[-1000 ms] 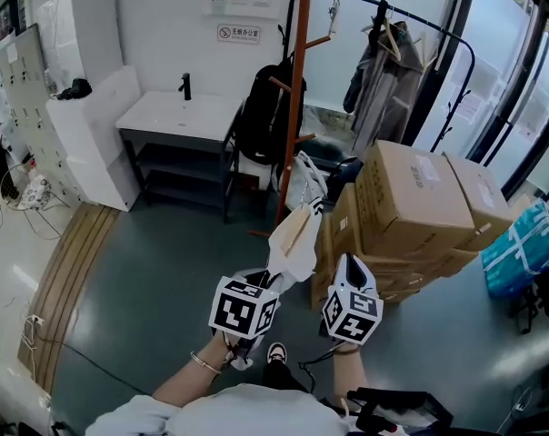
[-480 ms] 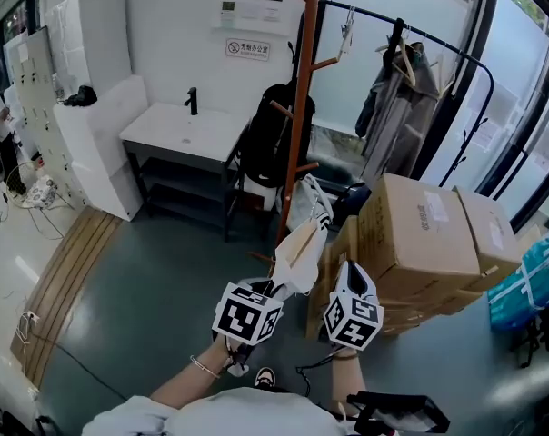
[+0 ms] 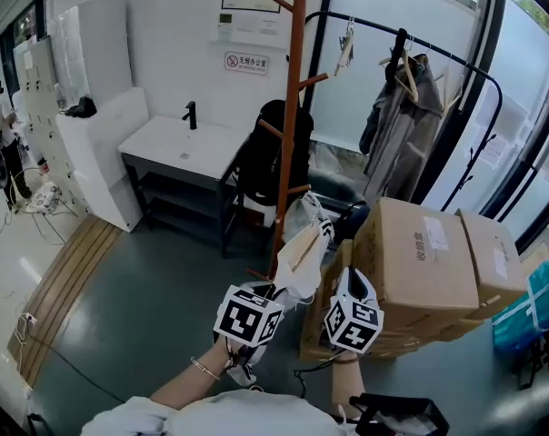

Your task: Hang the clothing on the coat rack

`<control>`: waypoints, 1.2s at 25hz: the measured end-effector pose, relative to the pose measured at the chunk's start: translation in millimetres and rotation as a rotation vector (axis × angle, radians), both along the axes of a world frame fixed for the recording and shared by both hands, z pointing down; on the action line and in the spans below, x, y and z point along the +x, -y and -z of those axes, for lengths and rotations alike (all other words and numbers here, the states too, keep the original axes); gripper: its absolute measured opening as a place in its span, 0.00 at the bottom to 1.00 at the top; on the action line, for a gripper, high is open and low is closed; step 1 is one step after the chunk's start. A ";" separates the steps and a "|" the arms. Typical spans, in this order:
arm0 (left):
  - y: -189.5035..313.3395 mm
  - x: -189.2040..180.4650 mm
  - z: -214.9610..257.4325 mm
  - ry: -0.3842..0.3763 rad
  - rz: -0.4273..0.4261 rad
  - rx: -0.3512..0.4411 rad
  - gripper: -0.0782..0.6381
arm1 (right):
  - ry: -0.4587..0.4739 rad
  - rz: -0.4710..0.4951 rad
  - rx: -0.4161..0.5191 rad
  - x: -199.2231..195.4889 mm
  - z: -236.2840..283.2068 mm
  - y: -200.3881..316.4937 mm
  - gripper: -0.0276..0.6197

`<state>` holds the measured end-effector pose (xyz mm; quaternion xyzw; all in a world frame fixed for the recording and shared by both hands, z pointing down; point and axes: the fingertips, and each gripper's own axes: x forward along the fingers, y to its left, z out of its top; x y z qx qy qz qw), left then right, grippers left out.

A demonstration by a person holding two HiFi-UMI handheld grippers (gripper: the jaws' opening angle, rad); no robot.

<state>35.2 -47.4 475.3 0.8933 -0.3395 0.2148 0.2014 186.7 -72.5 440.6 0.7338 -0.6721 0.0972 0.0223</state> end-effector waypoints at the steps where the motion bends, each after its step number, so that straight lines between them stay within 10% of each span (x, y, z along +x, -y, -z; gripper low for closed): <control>1: 3.8 4.9 0.3 0.001 0.001 0.002 0.18 | 0.001 0.004 -0.003 4.0 -0.9 4.7 0.08; 30: 136.7 71.3 18.9 -0.063 -0.089 0.064 0.18 | 0.003 -0.066 -0.019 60.4 -5.4 126.2 0.08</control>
